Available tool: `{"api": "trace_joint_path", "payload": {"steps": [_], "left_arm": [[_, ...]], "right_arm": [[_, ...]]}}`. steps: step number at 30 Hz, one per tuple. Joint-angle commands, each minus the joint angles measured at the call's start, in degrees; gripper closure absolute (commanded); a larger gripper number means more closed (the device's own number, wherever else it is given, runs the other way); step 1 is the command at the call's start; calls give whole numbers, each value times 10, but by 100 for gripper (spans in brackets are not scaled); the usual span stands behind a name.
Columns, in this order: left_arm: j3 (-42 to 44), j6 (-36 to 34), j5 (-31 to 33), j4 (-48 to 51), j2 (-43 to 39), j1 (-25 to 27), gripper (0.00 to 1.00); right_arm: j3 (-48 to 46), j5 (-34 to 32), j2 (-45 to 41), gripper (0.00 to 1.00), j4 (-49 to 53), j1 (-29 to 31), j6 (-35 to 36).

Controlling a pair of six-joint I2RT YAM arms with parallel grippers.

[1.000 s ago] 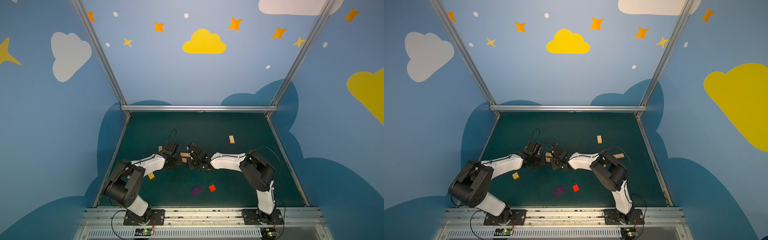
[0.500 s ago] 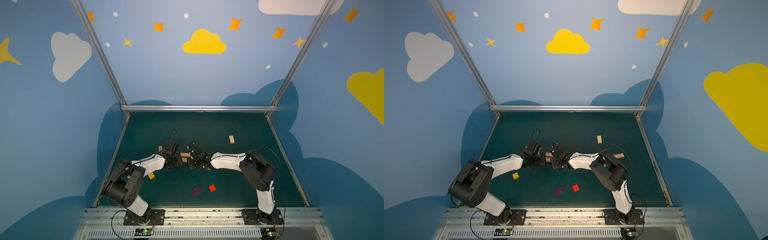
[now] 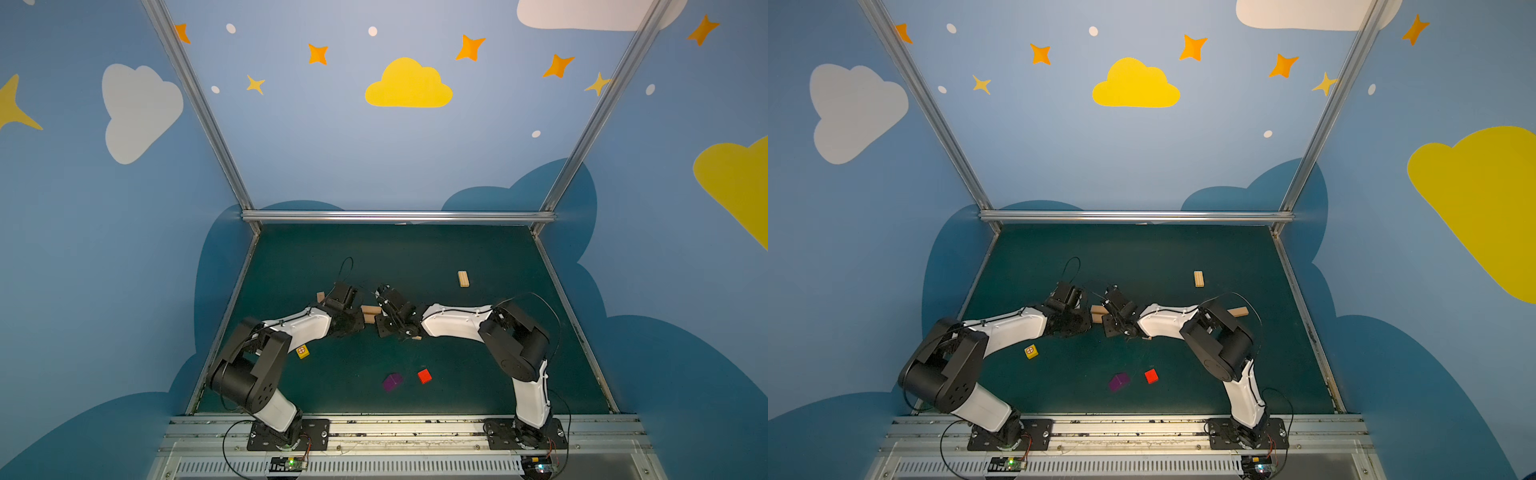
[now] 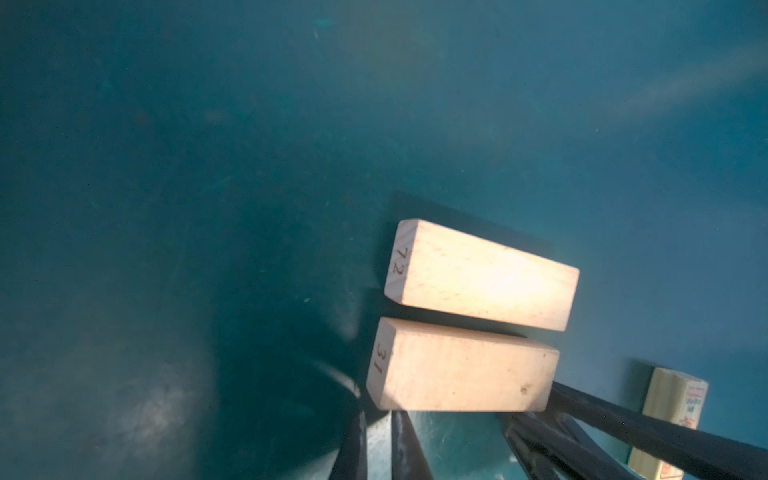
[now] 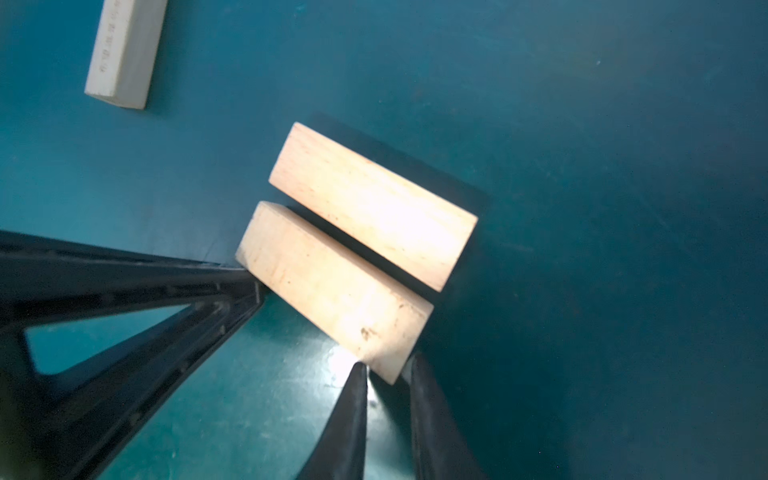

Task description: Build the wood block tower

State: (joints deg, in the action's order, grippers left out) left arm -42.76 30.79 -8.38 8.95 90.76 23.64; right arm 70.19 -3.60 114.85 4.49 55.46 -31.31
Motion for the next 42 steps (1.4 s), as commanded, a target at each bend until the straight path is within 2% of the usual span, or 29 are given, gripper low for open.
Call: {"api": "trace_joint_path", "payload": {"steps": [1, 42], "left_arm": [[-3, 2, 11, 8, 12, -2, 86], [-1, 17, 7, -11, 18, -3, 87]], "right_arm": [[-2, -6, 17, 77, 17, -4, -6], [-15, 0, 12, 77, -4, -7, -10]]}}
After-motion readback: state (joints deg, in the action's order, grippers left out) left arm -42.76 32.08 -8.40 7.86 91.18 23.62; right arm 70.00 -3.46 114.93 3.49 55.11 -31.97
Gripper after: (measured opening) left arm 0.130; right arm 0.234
